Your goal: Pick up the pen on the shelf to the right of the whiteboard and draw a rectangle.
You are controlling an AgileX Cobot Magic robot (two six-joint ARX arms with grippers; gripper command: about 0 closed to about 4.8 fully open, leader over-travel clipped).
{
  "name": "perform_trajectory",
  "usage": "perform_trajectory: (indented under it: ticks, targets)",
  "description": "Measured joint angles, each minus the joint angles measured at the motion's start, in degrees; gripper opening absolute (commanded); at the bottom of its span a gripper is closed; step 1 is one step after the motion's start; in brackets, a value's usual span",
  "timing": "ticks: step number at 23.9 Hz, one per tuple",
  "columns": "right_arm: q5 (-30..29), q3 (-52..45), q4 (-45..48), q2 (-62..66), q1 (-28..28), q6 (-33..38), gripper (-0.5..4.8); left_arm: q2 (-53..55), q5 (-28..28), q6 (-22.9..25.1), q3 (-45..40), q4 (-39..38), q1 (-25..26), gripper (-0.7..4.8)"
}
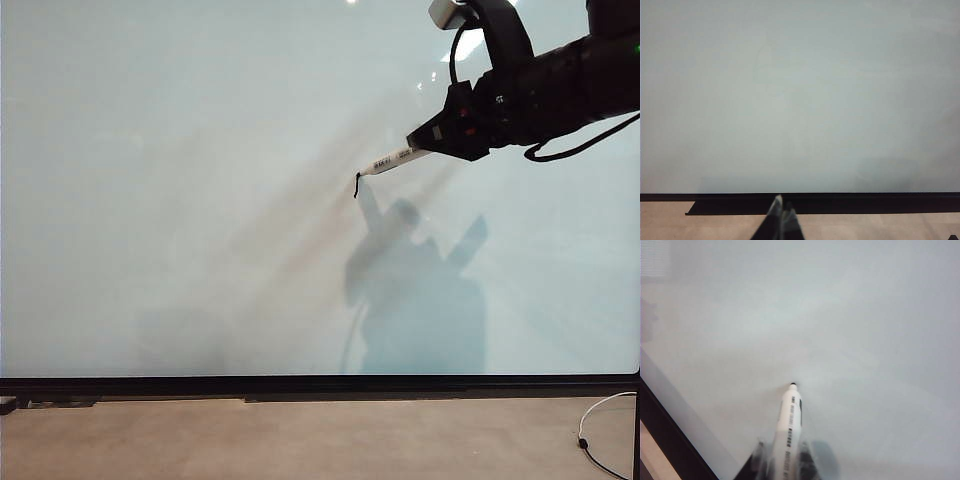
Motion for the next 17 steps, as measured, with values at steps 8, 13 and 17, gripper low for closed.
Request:
perform_trajectory:
  ticks: [8,13,17]
  targets:
    - [0.0,0.0,0.0,-0.5,0.2,-0.1,-0.04,0.0,0.0,0.0,0.0,0.0,0.0,-0.04]
    - [0.0,0.0,0.3,-0.9,0.2,-0.2,-0.04,0.0,0.0,0.0,0.0,0.0,0.0,-0.04]
    - [0.0,0.1,0.3,-1.6,0.2,-0.2,-0.04,0.0,0.0,0.0,0.0,0.0,0.0,-0.04]
